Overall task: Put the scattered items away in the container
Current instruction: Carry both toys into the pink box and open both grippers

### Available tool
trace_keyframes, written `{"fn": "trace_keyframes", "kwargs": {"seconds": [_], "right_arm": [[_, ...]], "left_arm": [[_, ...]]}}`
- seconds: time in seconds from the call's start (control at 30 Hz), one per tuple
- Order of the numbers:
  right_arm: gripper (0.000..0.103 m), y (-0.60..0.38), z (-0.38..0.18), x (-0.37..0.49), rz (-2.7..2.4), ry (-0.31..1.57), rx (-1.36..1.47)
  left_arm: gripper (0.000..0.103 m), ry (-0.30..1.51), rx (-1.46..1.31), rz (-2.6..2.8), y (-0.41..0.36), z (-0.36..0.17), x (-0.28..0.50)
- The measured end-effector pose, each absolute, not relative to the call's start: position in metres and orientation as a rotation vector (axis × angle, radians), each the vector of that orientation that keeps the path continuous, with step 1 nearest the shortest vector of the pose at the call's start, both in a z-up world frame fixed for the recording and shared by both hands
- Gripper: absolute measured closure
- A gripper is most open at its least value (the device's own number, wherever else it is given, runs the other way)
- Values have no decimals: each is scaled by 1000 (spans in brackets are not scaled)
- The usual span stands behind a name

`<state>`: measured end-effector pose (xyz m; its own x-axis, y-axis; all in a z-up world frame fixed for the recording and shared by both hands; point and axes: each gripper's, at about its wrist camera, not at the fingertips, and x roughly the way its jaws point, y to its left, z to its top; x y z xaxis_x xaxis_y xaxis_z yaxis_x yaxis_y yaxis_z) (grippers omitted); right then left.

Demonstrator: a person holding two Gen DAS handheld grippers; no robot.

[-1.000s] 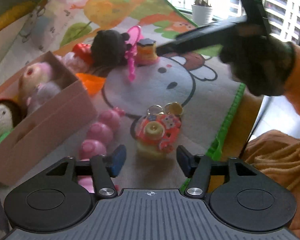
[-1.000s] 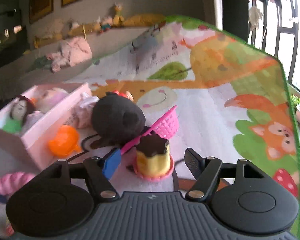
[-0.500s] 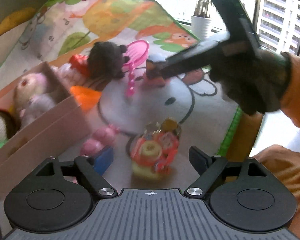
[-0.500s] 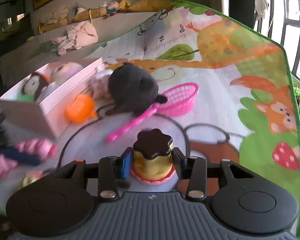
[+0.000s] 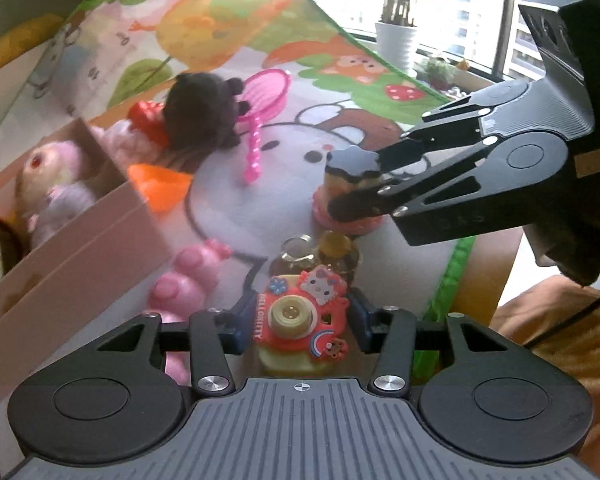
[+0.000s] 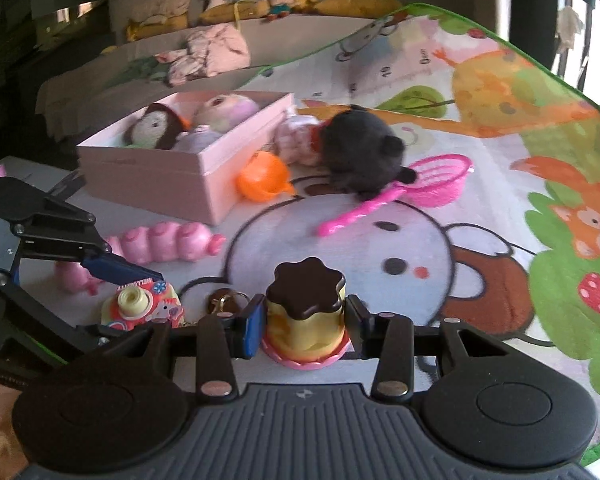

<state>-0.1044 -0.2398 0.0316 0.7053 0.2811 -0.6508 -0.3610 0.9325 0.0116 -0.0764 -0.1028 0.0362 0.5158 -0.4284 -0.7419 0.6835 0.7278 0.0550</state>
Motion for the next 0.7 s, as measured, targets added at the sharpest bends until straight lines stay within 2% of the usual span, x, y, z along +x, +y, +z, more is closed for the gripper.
{"fn": "trace_keyframes", "kwargs": {"seconds": [0.4,0.7], "right_arm": [[61,-189,58,-111,505,702,-227],[61,-172,145,-42,473,459,-146]], "left_arm": [[51,691,299,-585,-43,58,-110],[51,451,223,-408,1,125,-79]]}}
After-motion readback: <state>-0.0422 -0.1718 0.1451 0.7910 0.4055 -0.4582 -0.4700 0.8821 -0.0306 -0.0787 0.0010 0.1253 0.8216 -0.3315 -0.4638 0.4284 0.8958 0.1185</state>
